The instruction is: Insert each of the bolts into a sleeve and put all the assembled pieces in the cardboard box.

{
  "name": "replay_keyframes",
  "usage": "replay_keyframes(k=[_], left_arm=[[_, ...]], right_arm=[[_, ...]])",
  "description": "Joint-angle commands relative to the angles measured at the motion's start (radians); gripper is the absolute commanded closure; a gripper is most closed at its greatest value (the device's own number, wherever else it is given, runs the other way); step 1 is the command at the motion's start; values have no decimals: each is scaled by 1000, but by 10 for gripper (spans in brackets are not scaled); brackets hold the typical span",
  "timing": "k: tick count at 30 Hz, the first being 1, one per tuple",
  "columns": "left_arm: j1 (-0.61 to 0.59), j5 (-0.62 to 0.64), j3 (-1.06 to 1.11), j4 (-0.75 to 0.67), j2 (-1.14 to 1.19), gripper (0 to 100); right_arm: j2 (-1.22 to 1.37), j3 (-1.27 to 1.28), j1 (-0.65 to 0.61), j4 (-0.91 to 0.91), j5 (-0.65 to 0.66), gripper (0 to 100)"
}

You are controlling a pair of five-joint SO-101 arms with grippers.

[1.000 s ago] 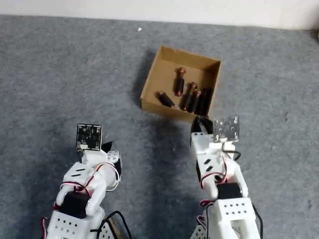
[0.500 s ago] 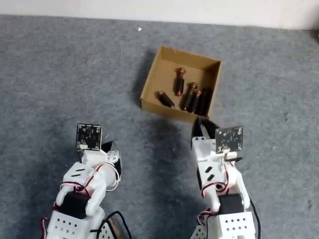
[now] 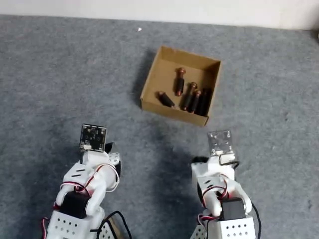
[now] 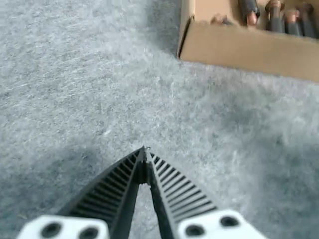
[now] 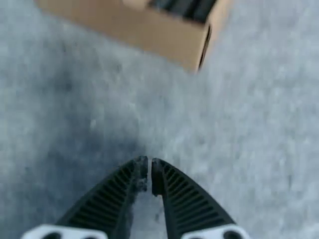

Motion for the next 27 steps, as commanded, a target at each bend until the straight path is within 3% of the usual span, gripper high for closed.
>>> replay_keyframes(k=[1, 10, 16, 21, 27], left_arm=[[-8, -100, 21, 57, -5, 995], [-10, -311, 21, 272, -5, 995], [-10, -319, 21, 319, -4, 995], [-8, -319, 21, 319, -4, 995], [-4, -318, 21, 319, -4, 995]], right_arm=[[-15, 128, -5, 94, -8, 992], [-21, 128, -1, 142, -2, 992], [-21, 128, 15, 142, -8, 992], [-21, 128, 148, 142, -3, 992], [-21, 128, 154, 142, -9, 992]])
